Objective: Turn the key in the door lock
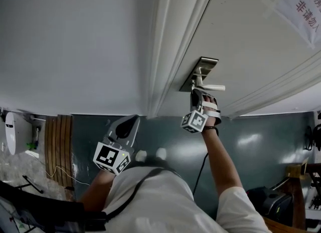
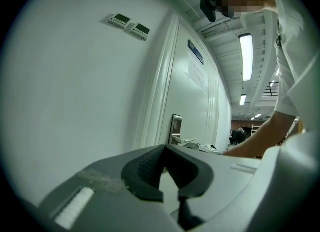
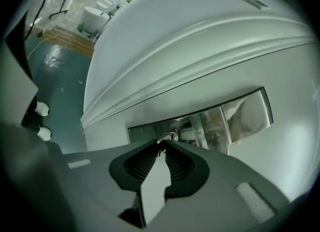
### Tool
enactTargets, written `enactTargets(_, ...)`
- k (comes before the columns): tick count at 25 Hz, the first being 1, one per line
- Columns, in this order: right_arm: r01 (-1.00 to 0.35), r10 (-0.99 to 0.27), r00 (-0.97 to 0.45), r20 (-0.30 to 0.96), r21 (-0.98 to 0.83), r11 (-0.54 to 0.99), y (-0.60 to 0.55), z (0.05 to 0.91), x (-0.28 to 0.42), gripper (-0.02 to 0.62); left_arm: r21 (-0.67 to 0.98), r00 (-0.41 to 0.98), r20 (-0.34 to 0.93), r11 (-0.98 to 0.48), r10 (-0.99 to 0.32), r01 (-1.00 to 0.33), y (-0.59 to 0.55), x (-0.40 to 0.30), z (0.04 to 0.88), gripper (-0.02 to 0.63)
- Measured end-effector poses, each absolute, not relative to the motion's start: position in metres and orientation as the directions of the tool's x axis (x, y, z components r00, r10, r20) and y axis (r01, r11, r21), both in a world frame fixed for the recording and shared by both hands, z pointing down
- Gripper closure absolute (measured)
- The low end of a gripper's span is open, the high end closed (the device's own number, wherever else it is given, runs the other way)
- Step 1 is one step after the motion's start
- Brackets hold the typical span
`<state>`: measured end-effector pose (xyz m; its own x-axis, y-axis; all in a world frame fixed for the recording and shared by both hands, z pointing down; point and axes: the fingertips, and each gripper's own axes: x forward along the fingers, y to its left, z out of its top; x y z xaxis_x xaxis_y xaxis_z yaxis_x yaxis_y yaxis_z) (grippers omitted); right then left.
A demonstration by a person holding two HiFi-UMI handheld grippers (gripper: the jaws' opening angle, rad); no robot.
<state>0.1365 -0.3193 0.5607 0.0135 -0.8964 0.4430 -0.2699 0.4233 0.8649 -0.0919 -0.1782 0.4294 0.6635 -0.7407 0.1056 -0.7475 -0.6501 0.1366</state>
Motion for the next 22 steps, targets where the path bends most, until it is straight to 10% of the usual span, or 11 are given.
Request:
enactTargets(8,-0.056,-0.888,0.018,0.459,0.888,0.457,-0.318,0.548,0.125,0.519,0.131,0.686,0.100,-0.674,-0.721,-0.727,-0.178,-0.087,0.428,0.600)
enactTargets(22,-0.304,-0.869,0.062,0.492,0.838,0.453,-0.315,0.565,0.149,0.430,0.116,0.727,0.074,-0.719,-0.682,-0.686,-0.183,-0.063,0.414,0.600)
